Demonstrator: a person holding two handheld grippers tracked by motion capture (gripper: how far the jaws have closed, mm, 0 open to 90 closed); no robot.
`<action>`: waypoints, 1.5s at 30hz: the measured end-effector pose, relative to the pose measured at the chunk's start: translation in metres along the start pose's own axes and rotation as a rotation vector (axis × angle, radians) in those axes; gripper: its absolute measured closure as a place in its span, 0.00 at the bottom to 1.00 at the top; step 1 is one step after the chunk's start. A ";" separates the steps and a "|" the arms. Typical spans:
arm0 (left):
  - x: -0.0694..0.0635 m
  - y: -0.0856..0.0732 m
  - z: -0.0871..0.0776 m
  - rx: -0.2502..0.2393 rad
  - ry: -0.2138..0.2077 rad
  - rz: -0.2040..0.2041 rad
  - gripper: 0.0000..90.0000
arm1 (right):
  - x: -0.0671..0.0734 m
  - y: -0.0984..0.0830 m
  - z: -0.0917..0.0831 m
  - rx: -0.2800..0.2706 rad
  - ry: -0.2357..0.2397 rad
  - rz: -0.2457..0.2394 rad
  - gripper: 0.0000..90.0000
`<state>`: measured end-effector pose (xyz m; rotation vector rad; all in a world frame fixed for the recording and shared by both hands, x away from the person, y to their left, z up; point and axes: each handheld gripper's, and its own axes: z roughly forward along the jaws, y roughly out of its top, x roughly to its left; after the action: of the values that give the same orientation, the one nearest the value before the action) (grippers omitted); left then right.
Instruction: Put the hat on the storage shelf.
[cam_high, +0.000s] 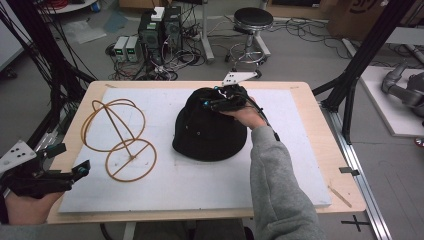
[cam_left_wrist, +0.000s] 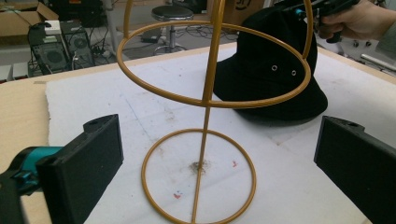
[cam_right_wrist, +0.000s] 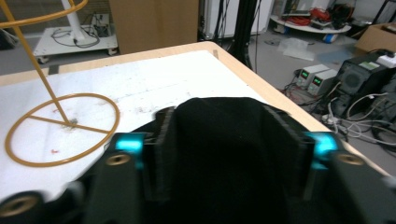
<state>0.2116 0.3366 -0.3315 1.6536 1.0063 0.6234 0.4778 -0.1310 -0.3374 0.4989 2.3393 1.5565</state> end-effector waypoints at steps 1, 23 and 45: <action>0.000 0.000 0.000 0.000 0.001 0.001 0.02 | 0.000 0.000 0.000 0.000 -0.007 0.000 0.67; -0.001 0.000 0.001 0.002 -0.005 0.000 0.02 | 0.004 0.006 -0.009 0.042 -0.050 -0.038 0.98; -0.005 0.006 0.002 -0.012 -0.019 0.014 0.02 | 0.034 0.053 -0.052 0.001 0.002 -0.072 0.99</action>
<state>0.2126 0.3307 -0.3264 1.6539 0.9762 0.6209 0.4322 -0.1402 -0.2704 0.4088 2.3323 1.5240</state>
